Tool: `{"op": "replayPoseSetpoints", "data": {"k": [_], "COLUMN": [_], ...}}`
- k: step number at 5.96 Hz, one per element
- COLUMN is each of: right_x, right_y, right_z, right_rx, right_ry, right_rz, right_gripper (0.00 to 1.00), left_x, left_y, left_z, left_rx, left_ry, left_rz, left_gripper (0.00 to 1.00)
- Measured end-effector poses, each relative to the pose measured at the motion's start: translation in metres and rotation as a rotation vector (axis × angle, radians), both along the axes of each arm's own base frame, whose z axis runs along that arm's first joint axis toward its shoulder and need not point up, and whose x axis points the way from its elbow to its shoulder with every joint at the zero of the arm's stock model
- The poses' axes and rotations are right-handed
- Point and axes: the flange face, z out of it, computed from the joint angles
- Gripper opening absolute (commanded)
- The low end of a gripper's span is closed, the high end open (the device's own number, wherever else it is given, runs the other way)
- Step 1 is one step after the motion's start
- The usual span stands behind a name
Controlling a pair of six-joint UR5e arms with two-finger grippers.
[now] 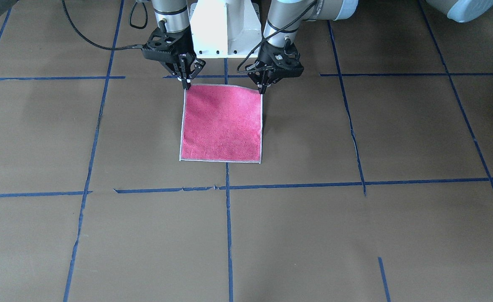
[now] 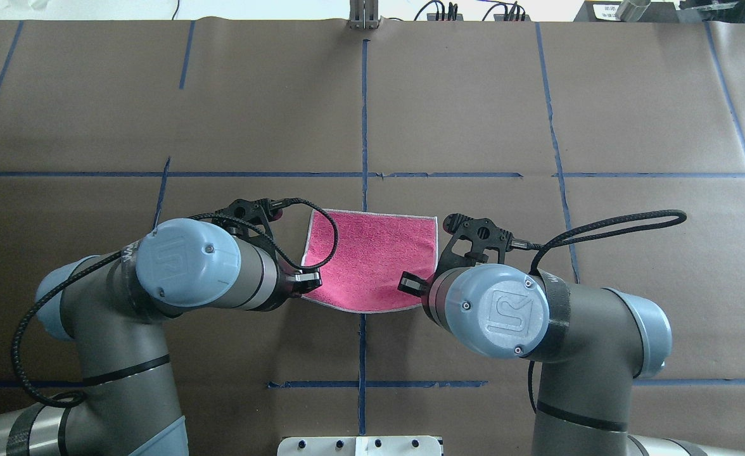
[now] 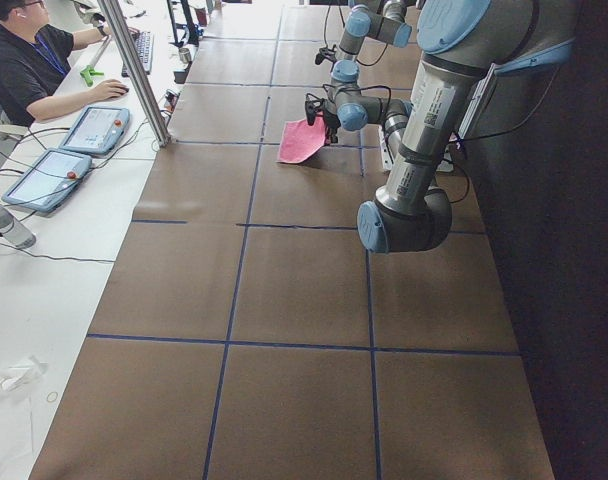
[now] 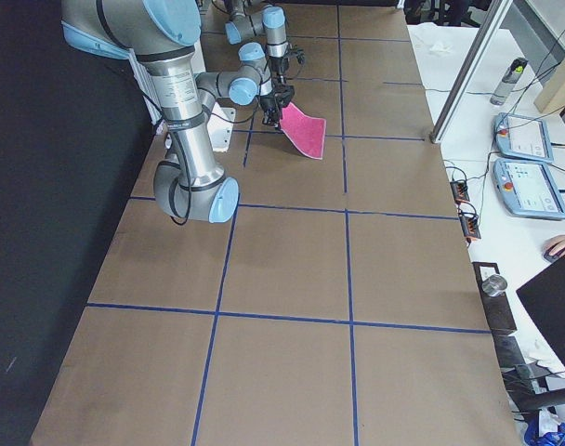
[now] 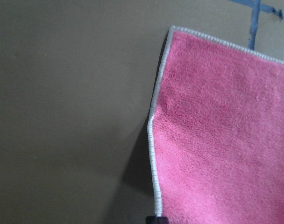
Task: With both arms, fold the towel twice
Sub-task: 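Lift the near towel edge with both grippers, raising it off the table, then carry the held edge with both grippers over onto the far edge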
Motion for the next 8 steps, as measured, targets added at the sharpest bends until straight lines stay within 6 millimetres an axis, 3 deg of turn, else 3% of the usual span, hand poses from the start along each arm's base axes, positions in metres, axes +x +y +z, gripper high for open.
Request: {"op": "replayPoseSetpoints", "data": {"k": [2,4,6,8], "right_x": [-0.014,-0.025,-0.032,-0.039], "right_y": [0.001,-0.011,-0.040,-0.067], "right_z": [0.012,0.025,0.032,0.039], "right_rx": [-0.001,0.007,0.016,0.032], "right_ry": [0.036,0.076,0.103,0.082], "right_rz": [-0.009,-0.006,0.018,0.043], "right_gripper": [0.00,0.00,0.00,0.00], "left_x": [-0.002,0.025,0.042,0.049], "left_y": [-0.007,-0.037,-0.074,-0.096], "left_z": [-0.013,-0.018,-0.015,-0.011], "left_rx": [0.001,-0.001,0.017,0.017], "left_ry": [0.008,-0.020,-0.065,-0.095], "left_rz": [-0.008,-0.030,-0.045,-0.057], "left_gripper": [0.00,0.00,0.00,0.00]}}
